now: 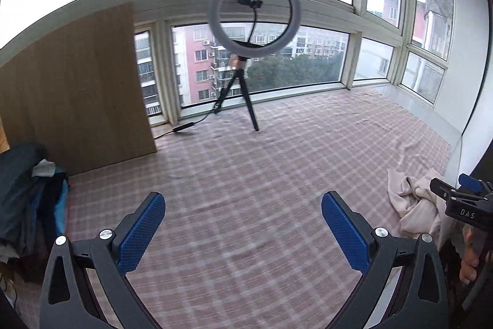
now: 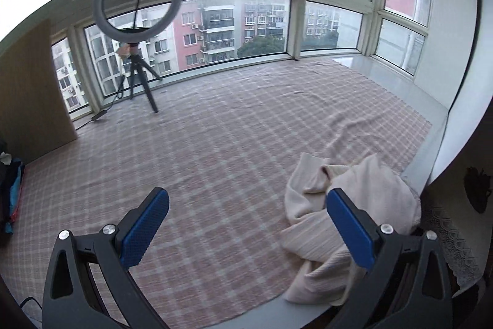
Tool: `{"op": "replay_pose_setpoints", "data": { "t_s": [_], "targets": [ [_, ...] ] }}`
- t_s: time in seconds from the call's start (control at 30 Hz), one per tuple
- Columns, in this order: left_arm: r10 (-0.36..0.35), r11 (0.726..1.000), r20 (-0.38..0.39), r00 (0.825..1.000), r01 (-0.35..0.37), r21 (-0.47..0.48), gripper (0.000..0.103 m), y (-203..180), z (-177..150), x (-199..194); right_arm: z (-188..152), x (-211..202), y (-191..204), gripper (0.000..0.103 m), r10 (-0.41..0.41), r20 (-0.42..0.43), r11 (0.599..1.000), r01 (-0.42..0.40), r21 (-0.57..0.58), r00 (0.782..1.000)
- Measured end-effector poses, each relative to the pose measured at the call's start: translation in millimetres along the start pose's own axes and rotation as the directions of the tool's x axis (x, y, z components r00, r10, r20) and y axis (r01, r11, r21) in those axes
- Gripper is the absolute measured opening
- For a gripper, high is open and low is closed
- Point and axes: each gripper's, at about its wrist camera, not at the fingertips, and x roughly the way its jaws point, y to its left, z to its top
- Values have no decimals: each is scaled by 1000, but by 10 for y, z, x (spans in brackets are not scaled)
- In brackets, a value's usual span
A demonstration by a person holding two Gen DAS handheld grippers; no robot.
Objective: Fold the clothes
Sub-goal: 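Move both tools toward the crumpled cream sweater by the window, then grasp the cream sweater with the left gripper while the right gripper grasps it too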
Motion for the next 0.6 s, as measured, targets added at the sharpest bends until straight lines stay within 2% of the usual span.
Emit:
{"op": "replay_pose_setpoints", "data": {
  "t_s": [0.17,0.3,0.37,0.43,0.5,0.57,0.6],
  "targets": [
    [-102,992,-31,994,104,64,102,-806,70,345,-96,190,-864,103,-98,-45,993,100,62,994],
    [-222,969,-96,970,230,90,100,-1501,20,680,-260,346,-1540,103,-112,-116,984,126,124,987],
    [-292,948,-157,943,307,81,100,-1859,-56,883,-352,428,-1770,103,-94,-153,983,117,145,984],
    [-351,924,-233,907,375,67,97,-2183,-153,1094,-435,497,-1951,103,-71,-176,981,100,165,982],
    [-389,900,-317,865,430,71,91,-2505,-279,1283,-496,563,-2035,103,-34,-194,981,70,181,980],
    [-411,876,-392,823,476,79,91,-2809,-404,1467,-542,683,-2101,103,26,-219,978,20,205,975],
    [-399,872,-415,818,478,104,91,-2919,-463,1541,-567,744,-2128,103,53,-233,976,-1,218,971]
  ]
}}
